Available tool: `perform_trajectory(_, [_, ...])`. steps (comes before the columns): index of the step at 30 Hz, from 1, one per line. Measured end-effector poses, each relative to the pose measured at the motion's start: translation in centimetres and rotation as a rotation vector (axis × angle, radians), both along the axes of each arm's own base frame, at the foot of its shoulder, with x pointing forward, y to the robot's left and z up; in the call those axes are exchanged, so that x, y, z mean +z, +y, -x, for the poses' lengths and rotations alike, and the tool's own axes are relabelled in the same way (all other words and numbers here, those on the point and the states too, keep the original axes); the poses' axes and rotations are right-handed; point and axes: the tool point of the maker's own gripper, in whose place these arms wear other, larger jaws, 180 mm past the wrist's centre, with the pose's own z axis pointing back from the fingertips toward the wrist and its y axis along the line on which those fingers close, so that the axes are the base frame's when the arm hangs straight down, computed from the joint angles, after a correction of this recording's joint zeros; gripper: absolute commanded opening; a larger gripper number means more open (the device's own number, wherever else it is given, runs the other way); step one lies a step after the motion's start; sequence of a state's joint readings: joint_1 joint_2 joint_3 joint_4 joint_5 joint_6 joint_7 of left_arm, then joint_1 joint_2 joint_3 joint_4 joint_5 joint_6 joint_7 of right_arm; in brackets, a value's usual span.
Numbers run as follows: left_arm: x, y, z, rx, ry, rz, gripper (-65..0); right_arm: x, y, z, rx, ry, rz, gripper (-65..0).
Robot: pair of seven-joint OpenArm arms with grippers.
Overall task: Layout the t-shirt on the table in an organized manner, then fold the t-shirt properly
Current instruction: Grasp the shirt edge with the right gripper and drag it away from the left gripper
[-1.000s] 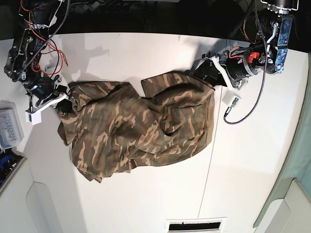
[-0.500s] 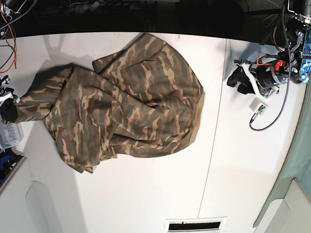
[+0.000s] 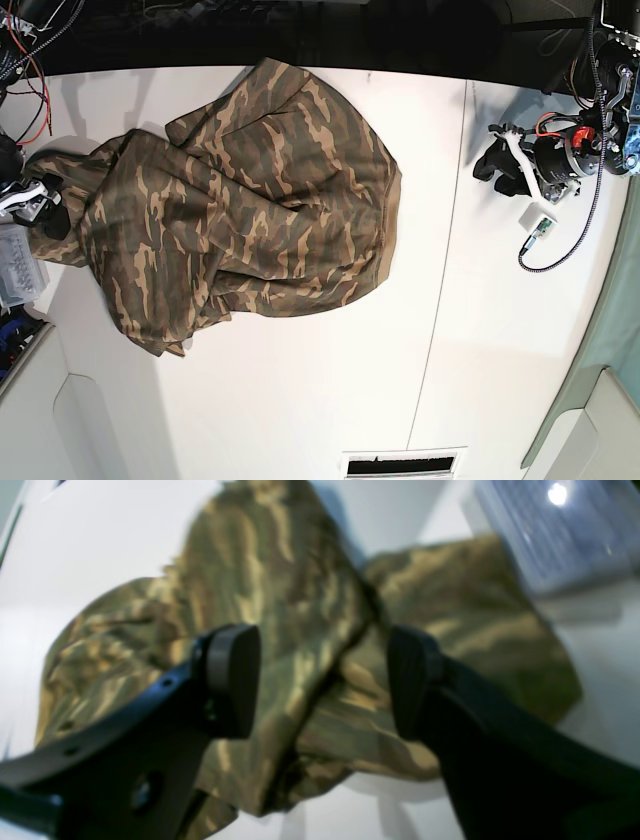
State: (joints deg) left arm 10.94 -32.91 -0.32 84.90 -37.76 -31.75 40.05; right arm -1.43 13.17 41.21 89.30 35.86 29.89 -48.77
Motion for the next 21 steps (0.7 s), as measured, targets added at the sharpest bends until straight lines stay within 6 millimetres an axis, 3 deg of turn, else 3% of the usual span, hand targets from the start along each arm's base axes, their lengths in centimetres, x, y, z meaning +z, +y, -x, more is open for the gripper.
perform_trajectory(5, [0.4, 0.0, -1.0, 0.056, -0.01, 0.019, -31.9, -2.7, -0.3, 0.8, -0.036, 0.058, -0.045, -25.8])
perform_trajectory(12, [4.7, -2.8, -6.2, 0.052, -0.116, 0.155, -31.9, -4.4, -0.9, 2.0, -0.049, 0.113, -0.016, -25.8])
perform_trajectory(14, [4.4, -4.1, -6.1, 0.038, -0.11, 0.183, -31.9, -5.0, -1.2, 2.6, -0.052, 0.144, 0.004, -25.8])
perform_trajectory(19, [1.8, -9.0, -3.8, -0.04, -0.012, 0.209, -31.9, -7.0, -2.8, 3.5, -0.142, 0.192, 0.034, -25.8])
perform_trajectory(21, [0.5, -10.1, -3.2, -0.032, 0.019, 0.171, -31.9, -8.4, -3.3, 4.3, -0.179, 0.232, 0.029, -25.8])
